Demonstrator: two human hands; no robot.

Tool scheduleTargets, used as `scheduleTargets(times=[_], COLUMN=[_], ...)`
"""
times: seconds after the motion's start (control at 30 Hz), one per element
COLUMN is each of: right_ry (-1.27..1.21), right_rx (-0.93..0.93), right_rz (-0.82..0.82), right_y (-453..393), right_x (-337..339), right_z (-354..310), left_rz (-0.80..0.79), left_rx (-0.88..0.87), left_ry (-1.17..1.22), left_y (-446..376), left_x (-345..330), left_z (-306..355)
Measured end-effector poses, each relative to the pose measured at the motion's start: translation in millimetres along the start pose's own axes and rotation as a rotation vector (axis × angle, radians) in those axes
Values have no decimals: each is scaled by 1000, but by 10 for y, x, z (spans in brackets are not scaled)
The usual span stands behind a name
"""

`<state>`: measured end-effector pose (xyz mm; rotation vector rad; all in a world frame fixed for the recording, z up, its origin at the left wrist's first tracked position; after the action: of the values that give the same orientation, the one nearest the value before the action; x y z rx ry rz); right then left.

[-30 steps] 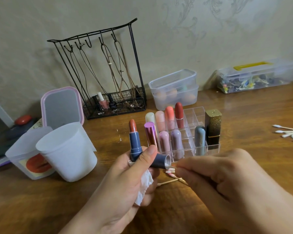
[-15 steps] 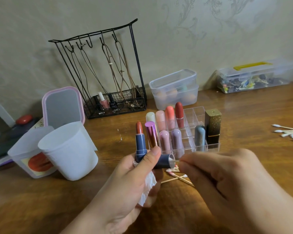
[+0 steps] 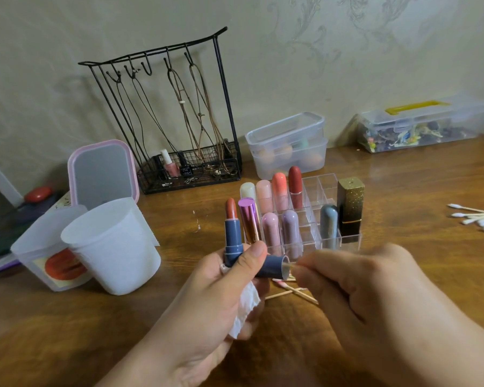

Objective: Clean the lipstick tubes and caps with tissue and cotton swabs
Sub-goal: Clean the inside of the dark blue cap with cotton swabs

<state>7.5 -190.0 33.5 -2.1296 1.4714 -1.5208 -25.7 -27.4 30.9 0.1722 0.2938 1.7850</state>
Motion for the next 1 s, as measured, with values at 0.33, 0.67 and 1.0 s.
scheduleTargets(times=[0.33, 0.67, 1.0], right_ry=[79, -89, -103], right_rx=[-66, 18, -45], right_rz=[-65, -192, -75], right_y=[-37, -38, -17], right_x=[-2, 18, -23], right_z=[76, 15, -10], left_rz=[-102, -36, 101], left_rx=[-17, -115, -218], left_ry=[7, -93, -413], left_y=[22, 4, -17], left_x=[-27, 31, 74], left_z=[13, 2, -10])
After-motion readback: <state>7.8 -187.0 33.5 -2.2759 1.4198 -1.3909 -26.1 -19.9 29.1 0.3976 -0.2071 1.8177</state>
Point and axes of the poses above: each hand's wrist, its own y-axis away from the middle knuckle, its own x-axis out of the back of the hand, z = x × y, the point moved 2 cm from there along -y, towards the middle knuckle, and after that the axes turned 8 degrees about -y, right-handed, at the moved point
